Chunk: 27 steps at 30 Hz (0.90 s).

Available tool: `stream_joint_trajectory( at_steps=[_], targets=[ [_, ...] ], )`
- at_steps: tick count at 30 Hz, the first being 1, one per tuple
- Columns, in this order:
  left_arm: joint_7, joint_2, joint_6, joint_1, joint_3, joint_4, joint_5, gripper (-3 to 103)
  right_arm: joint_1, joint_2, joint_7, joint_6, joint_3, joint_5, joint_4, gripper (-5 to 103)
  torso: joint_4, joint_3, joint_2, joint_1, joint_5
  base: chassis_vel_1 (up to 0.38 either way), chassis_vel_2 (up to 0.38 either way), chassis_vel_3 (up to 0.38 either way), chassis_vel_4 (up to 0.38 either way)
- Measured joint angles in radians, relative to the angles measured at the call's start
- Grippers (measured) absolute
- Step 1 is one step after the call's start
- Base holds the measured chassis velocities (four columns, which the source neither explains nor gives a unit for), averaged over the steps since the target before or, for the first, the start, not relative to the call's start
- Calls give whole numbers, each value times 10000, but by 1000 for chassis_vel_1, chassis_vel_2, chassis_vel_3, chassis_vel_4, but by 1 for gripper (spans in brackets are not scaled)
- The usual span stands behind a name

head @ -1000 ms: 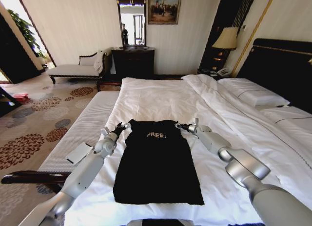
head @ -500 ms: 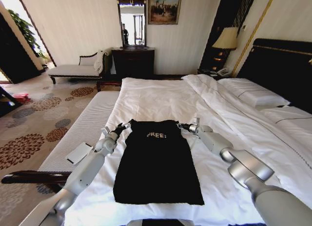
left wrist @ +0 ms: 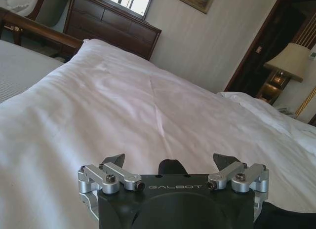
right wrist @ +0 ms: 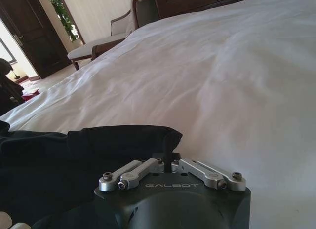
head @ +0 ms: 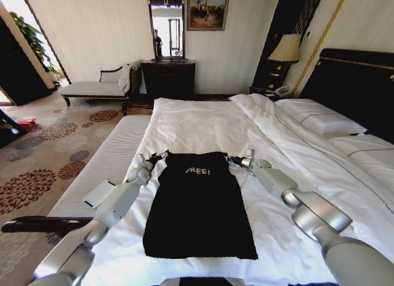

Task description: Fold the clothes on the bed.

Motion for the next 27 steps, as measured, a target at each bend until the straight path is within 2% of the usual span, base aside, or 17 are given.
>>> stream_joint_trajectory(
  at_steps=[9,14,16,19,27],
  targets=[
    [83,-494,94,-412,442,790,98,100,0,24,70,2,11,36,11,1,-1,0,0,0,0,0,0,0,0],
    [56,-677,234,-569,602,1205,-116,100,0,27,82,8,21,50,-33,1,3,0,-1,1,-1,0,0,0,0],
    [46,-741,250,-632,628,1334,-156,103,1,29,83,9,23,53,-46,1,3,0,-1,1,0,0,0,0,0],
    [42,-922,259,-773,704,1605,-185,99,2,21,87,11,46,63,-44,1,2,0,-1,1,0,0,0,0,0],
    [60,-1198,259,-950,720,1880,-200,97,-17,6,152,28,60,68,-7,1,0,0,0,1,0,0,0,0,0]
  ],
)
